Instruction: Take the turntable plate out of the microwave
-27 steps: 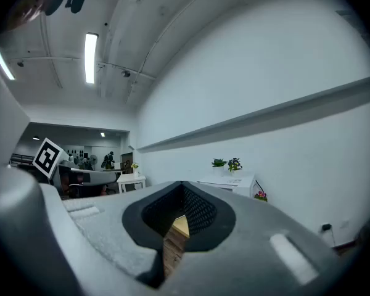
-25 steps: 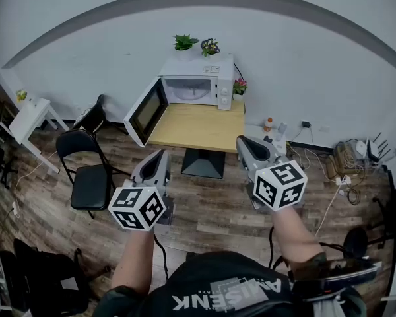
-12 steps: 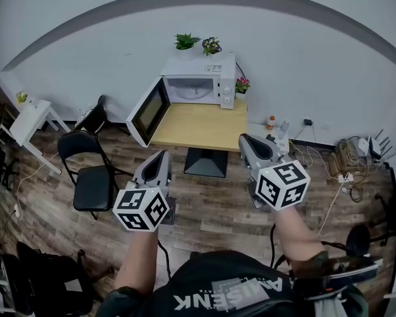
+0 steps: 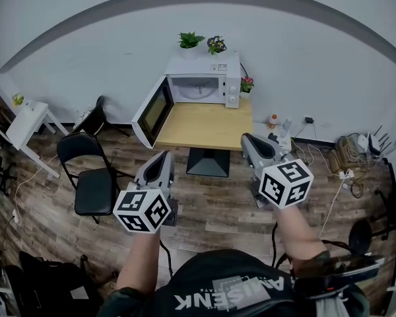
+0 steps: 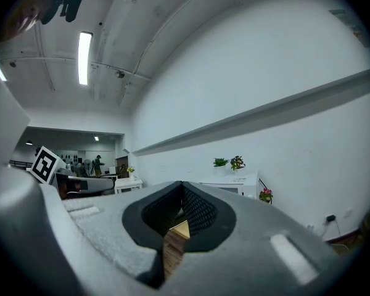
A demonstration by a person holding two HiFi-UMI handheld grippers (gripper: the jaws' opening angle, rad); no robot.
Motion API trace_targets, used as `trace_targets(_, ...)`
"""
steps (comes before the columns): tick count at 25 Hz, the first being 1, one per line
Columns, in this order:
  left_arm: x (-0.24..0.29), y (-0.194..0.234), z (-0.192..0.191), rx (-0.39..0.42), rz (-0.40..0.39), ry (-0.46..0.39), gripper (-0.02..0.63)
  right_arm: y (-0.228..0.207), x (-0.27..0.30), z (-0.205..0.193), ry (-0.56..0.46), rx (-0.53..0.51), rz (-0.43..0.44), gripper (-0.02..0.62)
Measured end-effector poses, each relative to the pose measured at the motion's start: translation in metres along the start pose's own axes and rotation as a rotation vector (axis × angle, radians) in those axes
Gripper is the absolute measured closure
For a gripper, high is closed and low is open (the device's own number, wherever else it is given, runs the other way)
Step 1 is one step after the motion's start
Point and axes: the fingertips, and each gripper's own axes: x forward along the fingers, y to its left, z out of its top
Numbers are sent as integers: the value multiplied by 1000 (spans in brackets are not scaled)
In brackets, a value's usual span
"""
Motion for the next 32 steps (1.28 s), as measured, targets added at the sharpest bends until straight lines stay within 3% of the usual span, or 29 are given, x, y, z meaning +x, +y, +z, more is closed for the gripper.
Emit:
trace_targets(11,15,44,-6,-21,-70,22,606,20,44,-12,14,-17,-12,594)
trace_targets(17,50,71,-7,-27,-37,28,606,-2,91,-17,11,7,14,594)
trace_targets(32,226,132,5,-47,85,59,606,-144,244,1,43,24,90,594)
